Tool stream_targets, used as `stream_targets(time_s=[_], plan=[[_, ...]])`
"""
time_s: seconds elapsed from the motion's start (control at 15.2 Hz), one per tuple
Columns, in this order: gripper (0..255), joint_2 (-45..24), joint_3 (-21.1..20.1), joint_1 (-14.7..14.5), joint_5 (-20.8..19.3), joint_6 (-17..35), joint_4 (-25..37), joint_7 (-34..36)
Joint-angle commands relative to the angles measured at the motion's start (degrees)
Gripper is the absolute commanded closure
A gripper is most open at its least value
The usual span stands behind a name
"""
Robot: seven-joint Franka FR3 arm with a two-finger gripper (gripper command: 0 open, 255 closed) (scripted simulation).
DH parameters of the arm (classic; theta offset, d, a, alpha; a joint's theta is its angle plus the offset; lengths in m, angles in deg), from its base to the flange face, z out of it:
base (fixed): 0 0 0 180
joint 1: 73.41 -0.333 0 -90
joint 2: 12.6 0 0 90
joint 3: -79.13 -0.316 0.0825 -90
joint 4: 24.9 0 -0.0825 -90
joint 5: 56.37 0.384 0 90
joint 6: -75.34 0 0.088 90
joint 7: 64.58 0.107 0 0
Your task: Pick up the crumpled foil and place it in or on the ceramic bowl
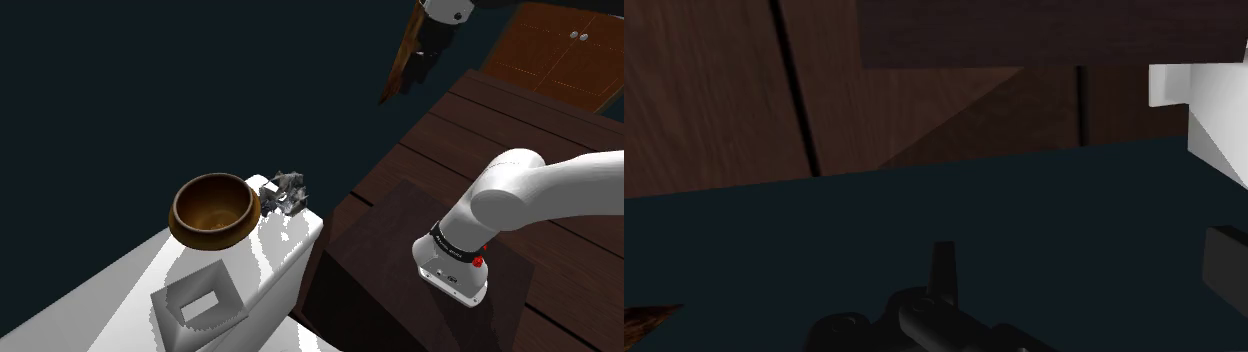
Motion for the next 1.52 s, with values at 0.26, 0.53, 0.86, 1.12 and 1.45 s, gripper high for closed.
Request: stream_targets(time_s=[0.26,0.53,0.86,1.12,1.45], plan=[[0,-0.27,-6.12,-2.28,2.17,1.38,-1.67,5.33],[0,-1.95,-12.28,-4.57,4.27,2.98,-2.29,10.73],[0,-6.00,-20.07,-6.95,6.38,5.20,-1.55,17.58],[0,-10.71,-26.37,-8.19,7.23,7.01,0.26,23.26],[0,-18.34,-34.46,-8.69,6.63,9.01,4.01,30.90]])
